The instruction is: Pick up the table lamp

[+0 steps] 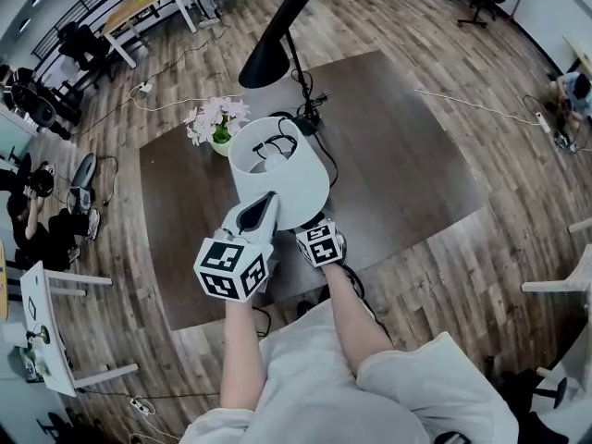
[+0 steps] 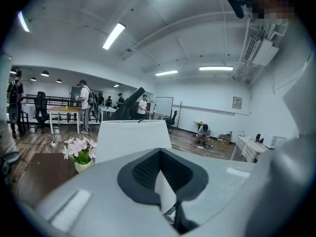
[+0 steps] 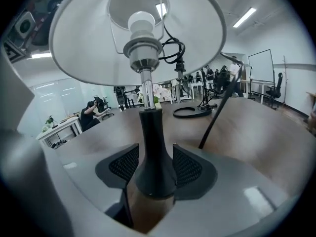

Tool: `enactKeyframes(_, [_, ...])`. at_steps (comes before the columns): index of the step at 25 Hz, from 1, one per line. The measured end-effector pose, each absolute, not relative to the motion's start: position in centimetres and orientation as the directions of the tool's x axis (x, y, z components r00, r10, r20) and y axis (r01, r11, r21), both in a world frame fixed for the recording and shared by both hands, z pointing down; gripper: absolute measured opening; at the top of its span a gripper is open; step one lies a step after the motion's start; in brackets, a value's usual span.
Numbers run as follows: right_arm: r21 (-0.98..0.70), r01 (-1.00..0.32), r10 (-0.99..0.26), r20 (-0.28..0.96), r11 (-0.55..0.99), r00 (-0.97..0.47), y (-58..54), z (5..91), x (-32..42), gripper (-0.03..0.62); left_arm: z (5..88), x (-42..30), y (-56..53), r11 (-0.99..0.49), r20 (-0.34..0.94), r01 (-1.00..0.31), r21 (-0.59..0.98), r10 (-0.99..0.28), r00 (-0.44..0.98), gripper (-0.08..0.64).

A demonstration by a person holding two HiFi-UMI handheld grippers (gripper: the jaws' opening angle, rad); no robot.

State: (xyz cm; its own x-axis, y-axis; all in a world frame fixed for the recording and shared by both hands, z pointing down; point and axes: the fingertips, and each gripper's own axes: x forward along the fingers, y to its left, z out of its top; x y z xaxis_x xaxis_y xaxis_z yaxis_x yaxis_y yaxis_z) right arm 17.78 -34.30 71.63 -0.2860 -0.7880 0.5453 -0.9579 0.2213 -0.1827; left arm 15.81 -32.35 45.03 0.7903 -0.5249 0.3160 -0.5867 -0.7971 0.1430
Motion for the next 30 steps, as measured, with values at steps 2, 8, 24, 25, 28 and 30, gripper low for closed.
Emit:
enactKeyframes(2, [-0.163, -0.96, -0.788, 0.547, 0.229, -0.281, -35.0, 71.8, 17.4, 0.239, 45.0, 15.7, -32.8, -0.794, 0.322, -0.593, 0.131, -0.532, 0.783, 0.0])
enactKeyframes(8, [-0.154, -0.956, -0.781, 0.552, 0.248, -0.292, -36.9, 72.0, 16.7, 0.238, 45.1, 15.0, -34.3, -0.767, 0.326, -0.627, 0.134, -0.564, 0.759, 0.0])
enactKeyframes(24, [-0.12, -0.939, -0.754, 0.568, 0.322, -0.331, -40.5, 72.6, 15.8, 0.196, 46.1, 11.4, -37.5, -0.669, 0.371, -0.732, 0.128, -0.652, 0.661, 0.0])
enactKeyframes(25, [-0.114, -0.938, -0.755, 0.565, 0.329, -0.333, -40.4, 72.6, 15.8, 0.195, 46.4, 11.1, -37.5, -0.662, 0.375, -0.738, 0.13, -0.657, 0.654, 0.0])
enactKeyframes(28, [-0.101, -0.93, -0.752, 0.56, 0.354, -0.347, -40.1, 72.5, 15.6, 0.193, 46.9, 10.2, -37.5, -0.636, 0.38, -0.759, 0.139, -0.674, 0.634, 0.0])
enactKeyframes(30, [-0.1, -0.922, -0.742, 0.565, 0.373, -0.361, -40.0, 72.3, 15.6, 0.193, 47.3, 9.6, -37.6, -0.618, 0.382, -0.773, 0.143, -0.686, 0.619, 0.0])
